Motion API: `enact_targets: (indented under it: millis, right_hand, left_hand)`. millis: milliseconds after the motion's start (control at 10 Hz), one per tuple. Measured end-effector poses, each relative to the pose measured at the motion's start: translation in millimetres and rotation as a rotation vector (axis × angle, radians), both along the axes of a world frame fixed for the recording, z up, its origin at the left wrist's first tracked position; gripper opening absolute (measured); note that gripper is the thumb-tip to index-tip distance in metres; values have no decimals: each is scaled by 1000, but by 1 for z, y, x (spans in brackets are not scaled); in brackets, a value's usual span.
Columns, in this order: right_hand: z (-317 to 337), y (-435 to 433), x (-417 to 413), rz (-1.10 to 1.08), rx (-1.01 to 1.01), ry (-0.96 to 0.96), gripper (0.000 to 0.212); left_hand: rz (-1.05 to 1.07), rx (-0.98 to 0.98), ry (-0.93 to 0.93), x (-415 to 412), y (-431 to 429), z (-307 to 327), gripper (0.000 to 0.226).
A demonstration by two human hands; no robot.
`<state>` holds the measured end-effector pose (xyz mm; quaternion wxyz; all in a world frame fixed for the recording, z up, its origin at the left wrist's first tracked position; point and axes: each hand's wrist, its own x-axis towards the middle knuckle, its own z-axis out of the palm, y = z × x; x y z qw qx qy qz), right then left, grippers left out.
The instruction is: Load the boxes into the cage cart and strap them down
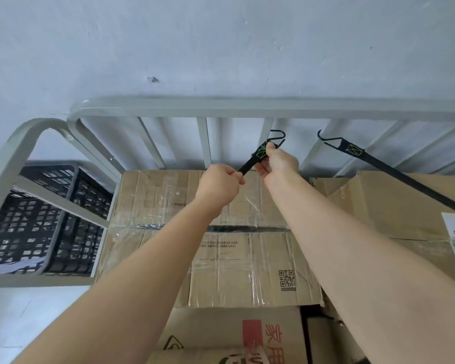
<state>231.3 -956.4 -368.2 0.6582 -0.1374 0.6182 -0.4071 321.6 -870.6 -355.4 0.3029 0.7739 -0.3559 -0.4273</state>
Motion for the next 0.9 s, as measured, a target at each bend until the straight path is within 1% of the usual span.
enact_targets:
  millis: [100, 200, 300, 400, 500, 600, 700, 800, 900]
  right_hand:
    - [-5, -15, 8, -19, -11, 6, 22]
    - [-13, -21, 17, 82, -17, 73, 24]
    - [-27, -15, 21, 178, -6, 132, 25]
    - [-37, -9, 18, 213, 16, 123, 25]
    - [-34, -9, 14, 273, 18, 131, 24]
    - [-24, -6, 10, 394, -14, 240, 24]
    - [-18, -2, 4, 539, -74, 374, 20]
    - [-15, 5, -3, 707, -194, 628, 17]
    - [-10, 18, -17, 879, -297, 884, 23]
  left_hand:
    - [22, -9, 10, 3, -10, -7, 32]
    - [37, -22, -3, 10, -10, -13, 32]
    - [8, 7, -12, 15, -3, -20, 29]
    - [-27, 49, 17, 16, 4, -27, 27]
    - [-19, 78, 31, 17, 5, -29, 27]
    - [-33, 127, 23, 21, 7, -26, 27]
    - [-82, 135, -76, 24, 8, -23, 27]
    - [-135, 146, -228, 22, 8, -19, 26]
    - [-180, 143, -385, 18, 17, -13, 31]
